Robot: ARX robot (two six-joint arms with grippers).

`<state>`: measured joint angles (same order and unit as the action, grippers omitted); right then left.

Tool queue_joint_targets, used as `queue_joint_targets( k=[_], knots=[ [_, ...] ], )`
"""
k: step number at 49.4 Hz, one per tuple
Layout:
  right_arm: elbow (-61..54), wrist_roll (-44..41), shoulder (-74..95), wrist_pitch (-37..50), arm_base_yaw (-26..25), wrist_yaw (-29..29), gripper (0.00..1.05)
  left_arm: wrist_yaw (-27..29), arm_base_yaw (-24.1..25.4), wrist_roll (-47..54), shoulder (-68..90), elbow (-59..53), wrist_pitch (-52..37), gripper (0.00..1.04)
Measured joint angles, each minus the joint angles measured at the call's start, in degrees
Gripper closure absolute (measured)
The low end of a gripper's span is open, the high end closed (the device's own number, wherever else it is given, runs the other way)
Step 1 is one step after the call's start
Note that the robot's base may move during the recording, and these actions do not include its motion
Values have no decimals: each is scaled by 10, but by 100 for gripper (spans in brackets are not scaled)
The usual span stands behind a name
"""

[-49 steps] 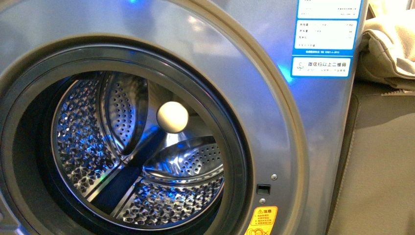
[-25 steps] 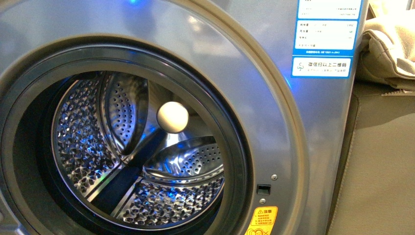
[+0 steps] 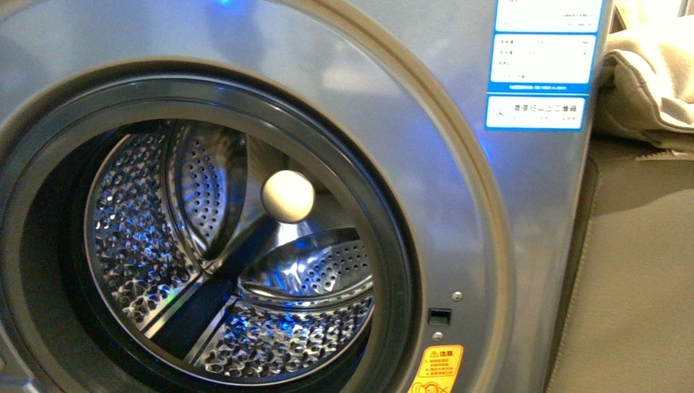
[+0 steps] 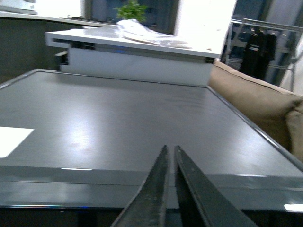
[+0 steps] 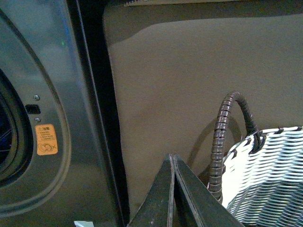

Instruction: Collect clothes from washing machine

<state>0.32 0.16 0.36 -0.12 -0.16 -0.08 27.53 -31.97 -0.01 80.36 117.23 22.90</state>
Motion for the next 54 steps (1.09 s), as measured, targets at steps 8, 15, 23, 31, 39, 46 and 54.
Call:
queue_joint_targets(
  k=[8,15,23,31,39,46,54],
  knots=[
    [0,0,-1,0,0,0,102,5,39,-20,-5,-2,15,101],
    [0,0,-1,0,0,0,102,-12,44,-14,-14,-6,73,101],
    [0,0,-1,0,0,0,102,-70,99,-4,-186,-298,-31,101],
    [0,0,-1,0,0,0,102,-104,150,-4,-314,-542,-139,101],
    [0,0,-1,0,0,0,102,-141,184,-4,-390,-708,-204,101],
    [0,0,-1,0,0,0,102,-176,207,-2,-439,-817,-246,101],
    [0,0,-1,0,0,-1,102,-195,238,-2,-490,-916,-286,101]
  ],
)
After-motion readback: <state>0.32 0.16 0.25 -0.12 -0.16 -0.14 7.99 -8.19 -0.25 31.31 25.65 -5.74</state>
